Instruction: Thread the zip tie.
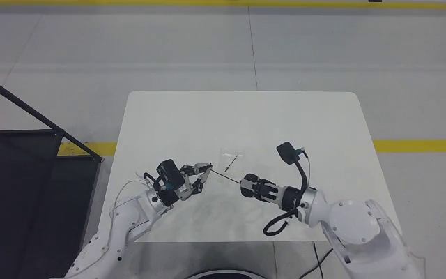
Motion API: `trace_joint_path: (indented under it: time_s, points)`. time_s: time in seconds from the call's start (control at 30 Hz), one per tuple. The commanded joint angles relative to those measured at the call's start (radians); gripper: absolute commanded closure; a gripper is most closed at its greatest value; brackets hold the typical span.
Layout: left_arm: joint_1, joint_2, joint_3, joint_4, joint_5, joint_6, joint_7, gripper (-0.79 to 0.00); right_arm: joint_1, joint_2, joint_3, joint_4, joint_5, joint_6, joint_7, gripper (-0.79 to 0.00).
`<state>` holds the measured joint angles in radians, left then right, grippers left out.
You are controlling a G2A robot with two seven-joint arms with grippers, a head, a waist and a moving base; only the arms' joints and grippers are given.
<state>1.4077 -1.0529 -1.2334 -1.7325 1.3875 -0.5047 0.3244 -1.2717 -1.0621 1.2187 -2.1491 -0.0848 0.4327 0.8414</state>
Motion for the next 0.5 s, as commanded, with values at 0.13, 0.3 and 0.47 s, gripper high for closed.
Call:
trace_joint_path:
  time_s: [0.13, 0.3, 0.47]
  points:
    - [0.001, -0.001, 0.003, 0.003, 0.014, -0.007, 0.008, 0.0, 0.009, 0.0, -0.003, 0.009, 0.01, 0.007, -0.003, 0.0]
    - [0.0, -0.003, 0.004, 0.006, 0.021, -0.005, 0.016, 0.0, 0.017, 0.0, -0.005, 0.016, 0.017, 0.015, -0.006, 0.0]
    - [0.001, -0.004, 0.002, 0.006, 0.023, -0.003, 0.02, 0.0, 0.02, 0.001, -0.006, 0.017, 0.017, 0.019, -0.007, 0.0]
